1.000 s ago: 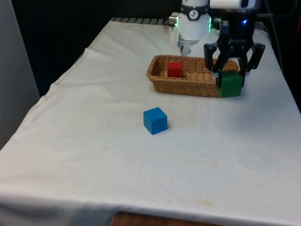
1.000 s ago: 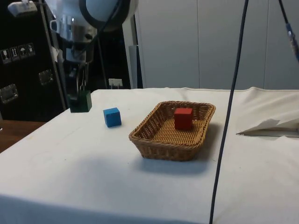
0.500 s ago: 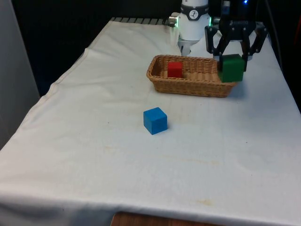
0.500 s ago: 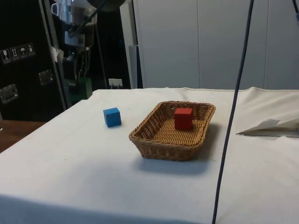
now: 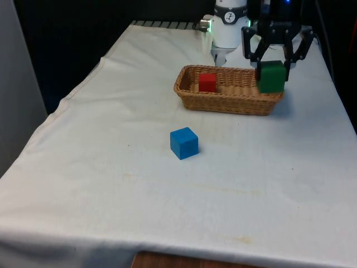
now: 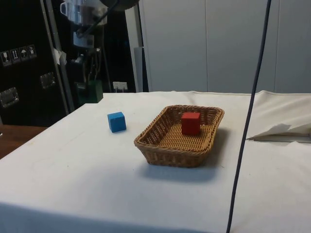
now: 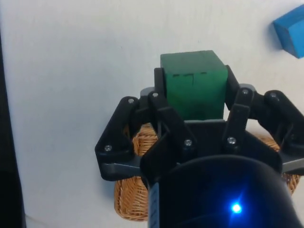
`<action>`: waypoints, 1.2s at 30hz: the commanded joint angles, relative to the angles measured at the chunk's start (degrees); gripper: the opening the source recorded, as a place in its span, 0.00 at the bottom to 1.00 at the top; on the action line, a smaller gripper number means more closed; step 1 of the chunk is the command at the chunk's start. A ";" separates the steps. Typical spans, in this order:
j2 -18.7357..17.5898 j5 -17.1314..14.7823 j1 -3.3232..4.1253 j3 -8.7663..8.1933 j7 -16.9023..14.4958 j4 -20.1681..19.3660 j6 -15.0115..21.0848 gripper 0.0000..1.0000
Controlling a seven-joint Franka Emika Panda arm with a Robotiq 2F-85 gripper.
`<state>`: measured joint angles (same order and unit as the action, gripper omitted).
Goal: Pick up exactly two blocks and place them into the basket.
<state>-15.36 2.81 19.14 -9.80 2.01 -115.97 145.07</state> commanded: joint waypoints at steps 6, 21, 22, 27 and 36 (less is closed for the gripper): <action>0.69 2.01 0.40 -0.40 3.27 -2.29 1.09 0.03; 1.60 2.98 0.34 -0.11 8.71 -5.50 1.15 0.03; 1.20 2.06 0.00 0.29 7.51 -4.98 0.74 0.03; 2.75 2.64 0.29 0.11 9.85 -7.10 1.03 0.03; 6.47 1.66 -0.17 0.40 9.45 -11.57 1.60 0.03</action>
<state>-9.45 4.81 19.08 -9.51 11.69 -126.85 145.88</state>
